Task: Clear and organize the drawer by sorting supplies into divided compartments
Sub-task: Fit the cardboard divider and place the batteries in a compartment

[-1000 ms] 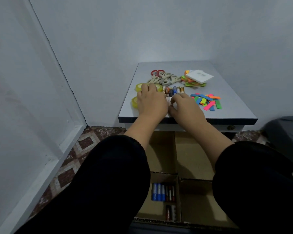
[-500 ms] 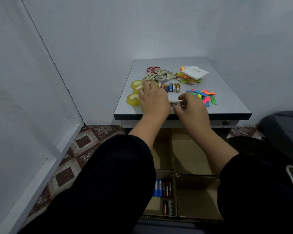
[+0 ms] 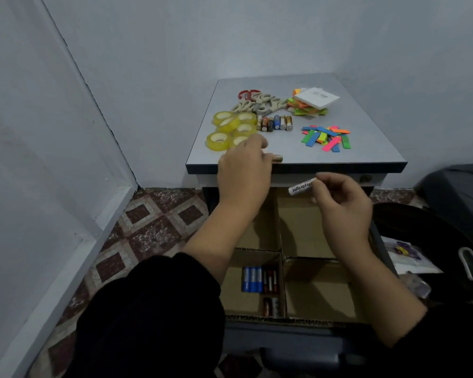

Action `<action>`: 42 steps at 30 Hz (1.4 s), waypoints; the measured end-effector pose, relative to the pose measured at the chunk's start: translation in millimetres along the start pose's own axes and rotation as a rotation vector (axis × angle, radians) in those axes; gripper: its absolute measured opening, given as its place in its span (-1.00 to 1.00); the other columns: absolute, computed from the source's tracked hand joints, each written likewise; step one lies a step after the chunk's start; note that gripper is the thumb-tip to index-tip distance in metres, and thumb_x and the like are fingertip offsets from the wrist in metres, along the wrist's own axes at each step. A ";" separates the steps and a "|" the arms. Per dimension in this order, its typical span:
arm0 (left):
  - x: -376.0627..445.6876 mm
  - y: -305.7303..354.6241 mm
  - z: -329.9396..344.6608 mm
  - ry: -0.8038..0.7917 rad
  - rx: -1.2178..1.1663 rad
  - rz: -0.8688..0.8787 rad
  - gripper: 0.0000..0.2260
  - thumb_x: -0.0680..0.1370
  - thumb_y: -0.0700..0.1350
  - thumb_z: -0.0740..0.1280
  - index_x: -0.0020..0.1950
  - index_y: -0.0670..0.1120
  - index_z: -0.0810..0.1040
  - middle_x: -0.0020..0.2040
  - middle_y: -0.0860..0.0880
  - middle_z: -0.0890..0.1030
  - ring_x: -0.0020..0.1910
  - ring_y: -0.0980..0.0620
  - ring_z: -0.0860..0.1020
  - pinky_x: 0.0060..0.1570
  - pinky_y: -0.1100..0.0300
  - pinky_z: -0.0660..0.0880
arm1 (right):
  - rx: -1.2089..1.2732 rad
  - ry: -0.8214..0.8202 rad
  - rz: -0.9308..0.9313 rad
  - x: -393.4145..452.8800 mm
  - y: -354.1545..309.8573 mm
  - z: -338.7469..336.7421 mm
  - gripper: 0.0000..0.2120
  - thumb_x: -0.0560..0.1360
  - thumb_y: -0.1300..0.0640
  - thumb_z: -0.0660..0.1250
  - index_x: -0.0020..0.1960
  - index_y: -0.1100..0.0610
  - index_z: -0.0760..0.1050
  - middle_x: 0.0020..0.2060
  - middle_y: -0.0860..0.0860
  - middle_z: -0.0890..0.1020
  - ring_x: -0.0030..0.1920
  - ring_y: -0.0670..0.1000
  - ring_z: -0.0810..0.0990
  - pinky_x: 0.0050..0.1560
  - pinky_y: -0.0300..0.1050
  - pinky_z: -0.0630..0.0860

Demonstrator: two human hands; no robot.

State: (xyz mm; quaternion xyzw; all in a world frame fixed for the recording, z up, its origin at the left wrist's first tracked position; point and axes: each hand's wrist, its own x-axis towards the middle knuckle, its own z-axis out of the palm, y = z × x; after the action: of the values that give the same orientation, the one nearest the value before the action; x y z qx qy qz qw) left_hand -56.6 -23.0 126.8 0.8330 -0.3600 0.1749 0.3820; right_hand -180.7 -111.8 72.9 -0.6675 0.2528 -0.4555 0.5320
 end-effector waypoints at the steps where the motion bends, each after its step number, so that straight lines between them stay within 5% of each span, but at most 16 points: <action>1: -9.6 -1.7 -8.8 -0.026 -0.094 -0.038 -0.86 0.56 -0.09 0.33 0.10 -0.08 0.54 -0.08 0.03 0.59 -0.08 0.06 0.54 -0.07 0.14 0.51 | 0.005 -0.017 0.036 -7.0 5.1 -1.3 -0.86 0.51 0.21 0.36 0.04 0.03 0.56 -0.08 -0.03 0.64 -0.05 -0.08 0.64 -0.05 -0.22 0.61; 4: -42.0 -11.9 -38.0 -0.199 -0.230 -0.113 -0.94 0.54 -0.07 0.36 -0.05 -0.04 0.58 -0.20 0.11 0.57 -0.24 0.23 0.52 -0.25 0.39 0.45 | 0.016 -0.050 0.139 -24.2 19.9 -1.3 -0.86 0.50 0.24 0.36 0.03 0.07 0.57 -0.10 -0.01 0.65 -0.06 -0.05 0.66 -0.07 -0.19 0.63; 7: -68.6 -26.6 -58.1 -0.520 -0.208 -0.208 -0.93 0.54 -0.06 0.35 -0.13 0.04 0.59 -0.21 0.09 0.59 -0.26 0.20 0.55 -0.23 0.30 0.51 | 0.031 -0.056 0.203 -32.0 29.1 2.6 -0.86 0.49 0.25 0.37 -0.04 0.02 0.58 -0.12 0.02 0.66 -0.08 -0.01 0.67 -0.06 -0.11 0.63; 10: -83.1 -43.7 -47.3 -0.969 0.229 -0.232 -0.83 0.59 -0.03 0.28 0.05 -0.07 0.60 0.02 -0.04 0.61 0.02 -0.01 0.58 0.08 0.14 0.51 | 0.040 -0.072 0.221 -33.7 31.2 6.2 -0.86 0.49 0.27 0.39 -0.08 0.03 0.58 -0.15 0.04 0.67 -0.11 0.01 0.68 -0.05 -0.07 0.63; 12: -92.5 -52.4 -31.6 -1.140 0.471 -0.167 -0.78 0.62 -0.06 0.24 0.14 -0.15 0.57 0.14 -0.11 0.58 0.12 -0.06 0.54 0.04 0.21 0.42 | 0.051 -0.090 0.227 -34.8 29.9 6.9 -0.86 0.49 0.28 0.38 -0.09 0.05 0.58 -0.17 0.03 0.67 -0.13 -0.01 0.68 -0.05 -0.10 0.63; 16: -106.2 -56.1 -19.0 -1.131 0.623 0.046 -0.88 0.60 -0.20 0.21 -0.09 -0.15 0.50 0.09 -0.12 0.57 0.07 -0.08 0.54 -0.07 0.15 0.40 | 0.035 -0.127 0.225 -37.0 28.3 5.1 -0.87 0.49 0.29 0.37 -0.06 0.09 0.58 -0.16 0.01 0.66 -0.17 -0.13 0.67 -0.12 -0.26 0.62; 20: -124.0 -50.4 -21.8 -0.907 0.691 0.316 -0.66 0.37 -0.31 0.38 -0.39 -0.03 0.26 -0.19 -0.07 0.61 -0.21 -0.03 0.60 -0.28 0.22 0.23 | 0.042 -0.117 0.234 -36.8 28.1 3.2 -0.85 0.49 0.29 0.37 -0.08 0.06 0.57 -0.17 0.00 0.66 -0.16 -0.13 0.67 -0.11 -0.26 0.62; 22: -132.3 -51.6 -17.2 -0.953 0.665 0.260 -0.82 0.47 -0.36 0.23 -0.25 -0.11 0.42 -0.04 -0.11 0.60 -0.05 -0.08 0.58 -0.21 0.17 0.27 | 0.043 -0.120 0.235 -36.8 28.7 3.0 -0.86 0.49 0.29 0.37 -0.08 0.05 0.57 -0.17 0.00 0.66 -0.16 -0.13 0.67 -0.11 -0.26 0.62; 28: -134.8 -49.8 -12.3 -1.038 0.728 0.154 -0.77 0.58 -0.32 0.12 0.13 -0.20 0.51 0.16 -0.15 0.54 0.15 -0.12 0.52 0.07 0.11 0.42 | 0.038 -0.134 0.242 -36.7 31.2 4.6 -0.87 0.48 0.28 0.39 -0.07 0.07 0.58 -0.15 0.01 0.66 -0.13 -0.08 0.67 -0.09 -0.24 0.62; 33: -126.3 -44.0 -2.6 -1.282 0.912 0.250 -0.76 0.64 -0.23 0.09 0.24 -0.17 0.48 0.25 -0.09 0.50 0.22 -0.06 0.47 0.15 0.12 0.40 | 0.061 -0.150 0.259 -37.0 31.4 4.2 -0.86 0.48 0.29 0.38 -0.07 0.06 0.58 -0.14 0.03 0.66 -0.11 -0.06 0.68 -0.11 -0.26 0.61; 42: -125.8 -42.9 4.5 -1.368 0.992 0.300 -0.72 0.66 -0.24 0.05 0.29 -0.16 0.45 0.29 -0.07 0.47 0.27 -0.06 0.42 0.21 0.11 0.35 | 0.014 -0.192 0.269 -38.4 33.0 4.3 -0.85 0.48 0.26 0.38 -0.05 0.03 0.58 -0.11 0.00 0.66 -0.09 -0.06 0.67 -0.07 -0.20 0.62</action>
State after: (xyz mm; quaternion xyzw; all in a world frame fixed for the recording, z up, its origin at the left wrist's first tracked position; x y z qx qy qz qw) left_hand -110.5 51.5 30.7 0.7696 -0.4994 -0.1802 -0.3549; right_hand -189.6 -88.3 28.8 -0.6641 0.2848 -0.3162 0.6147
